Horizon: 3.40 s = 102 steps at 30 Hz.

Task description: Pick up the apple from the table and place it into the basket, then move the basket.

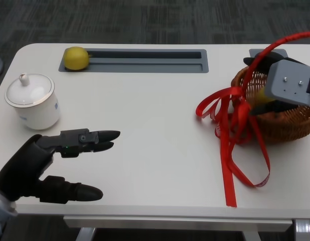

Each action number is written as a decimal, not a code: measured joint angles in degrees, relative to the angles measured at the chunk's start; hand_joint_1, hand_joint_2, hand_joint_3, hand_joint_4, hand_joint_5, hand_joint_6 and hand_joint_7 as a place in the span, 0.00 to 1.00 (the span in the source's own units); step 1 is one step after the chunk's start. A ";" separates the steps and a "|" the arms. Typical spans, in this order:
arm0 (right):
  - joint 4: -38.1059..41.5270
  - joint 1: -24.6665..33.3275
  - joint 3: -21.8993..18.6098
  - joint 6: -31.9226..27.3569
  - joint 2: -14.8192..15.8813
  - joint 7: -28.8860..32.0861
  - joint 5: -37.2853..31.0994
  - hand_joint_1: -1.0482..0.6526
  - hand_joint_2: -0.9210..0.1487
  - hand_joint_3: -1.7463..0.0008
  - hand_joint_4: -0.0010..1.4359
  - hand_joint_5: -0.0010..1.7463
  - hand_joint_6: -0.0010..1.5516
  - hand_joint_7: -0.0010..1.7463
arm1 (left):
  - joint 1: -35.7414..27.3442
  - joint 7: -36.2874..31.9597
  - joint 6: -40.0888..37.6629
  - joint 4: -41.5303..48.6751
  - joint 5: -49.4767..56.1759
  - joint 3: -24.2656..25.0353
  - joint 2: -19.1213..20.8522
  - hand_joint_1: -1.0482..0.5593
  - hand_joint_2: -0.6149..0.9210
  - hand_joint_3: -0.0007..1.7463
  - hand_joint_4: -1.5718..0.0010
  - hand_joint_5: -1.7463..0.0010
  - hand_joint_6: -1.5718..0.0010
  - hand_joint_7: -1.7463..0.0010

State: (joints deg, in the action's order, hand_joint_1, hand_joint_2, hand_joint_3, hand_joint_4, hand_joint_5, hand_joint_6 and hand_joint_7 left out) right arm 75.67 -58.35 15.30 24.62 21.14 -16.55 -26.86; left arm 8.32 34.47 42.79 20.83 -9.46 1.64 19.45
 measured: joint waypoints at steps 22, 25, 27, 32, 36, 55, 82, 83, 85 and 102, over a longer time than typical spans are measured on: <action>-10.22 12.49 -8.56 9.46 5.89 -5.36 12.04 0.02 0.04 1.00 0.21 0.02 0.16 0.01 | 1.79 1.43 0.00 1.51 -1.58 -0.05 -0.10 0.33 0.87 0.00 0.53 1.00 0.57 1.00; -12.43 14.45 -9.10 10.14 6.09 -6.02 13.20 0.03 0.05 1.00 0.23 0.02 0.18 0.01 | 2.07 1.59 0.00 1.65 -1.57 -0.10 -0.14 0.32 0.87 0.00 0.53 1.00 0.57 1.00; -14.17 15.91 -9.53 10.32 6.13 -6.81 14.11 0.03 0.05 1.00 0.23 0.01 0.18 0.01 | 2.21 1.60 0.01 1.67 -1.52 -0.12 -0.16 0.32 0.87 0.00 0.53 1.00 0.57 1.00; -18.64 19.78 -10.19 11.21 6.09 -9.28 16.54 0.03 0.04 1.00 0.26 0.02 0.21 0.01 | 2.35 1.60 0.10 1.86 -1.31 -0.12 -0.25 0.32 0.87 0.00 0.52 1.00 0.57 1.00; -23.29 23.80 -10.63 12.42 5.67 -12.11 20.04 0.06 0.06 1.00 0.26 0.01 0.22 0.01 | 2.66 1.61 0.54 2.62 -1.32 -0.12 -0.52 0.32 0.87 0.00 0.53 1.00 0.58 1.00; -57.57 49.72 -13.64 14.08 -1.32 -10.32 28.69 0.18 0.08 1.00 0.32 0.01 0.26 0.01 | 4.34 4.29 1.03 3.53 -4.80 0.15 -1.15 0.34 0.87 0.00 0.53 1.00 0.58 1.00; -53.60 47.99 -8.11 20.17 -14.18 -3.53 24.70 0.32 0.12 1.00 0.46 0.01 0.40 0.01 | 4.12 6.46 -0.09 2.73 -8.05 0.39 -1.40 0.35 0.87 0.00 0.51 0.99 0.57 1.00; -52.47 47.48 -8.12 21.09 -14.45 -3.14 24.65 0.33 0.12 1.00 0.47 0.01 0.41 0.01 | 4.12 6.61 -0.09 2.72 -8.23 0.40 -1.40 0.35 0.87 0.00 0.51 0.99 0.57 1.00; -50.44 46.54 -8.17 22.61 -14.86 -2.51 24.66 0.33 0.11 1.00 0.48 0.02 0.42 0.01 | 4.12 6.97 -0.08 2.73 -8.46 0.43 -1.41 0.35 0.87 0.00 0.51 0.99 0.56 0.99; -44.64 44.13 -8.49 27.50 -15.47 0.42 24.66 0.34 0.10 1.00 0.52 0.00 0.46 0.00 | 4.13 7.82 -0.08 2.78 -8.77 0.73 -1.67 0.36 0.87 0.00 0.48 0.99 0.54 0.99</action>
State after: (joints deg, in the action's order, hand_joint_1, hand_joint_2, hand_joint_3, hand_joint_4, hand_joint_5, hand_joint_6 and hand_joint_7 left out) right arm 31.03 -14.22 6.81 52.12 5.66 -16.13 -2.21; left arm 12.45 42.29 42.71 23.61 -18.23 2.37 17.78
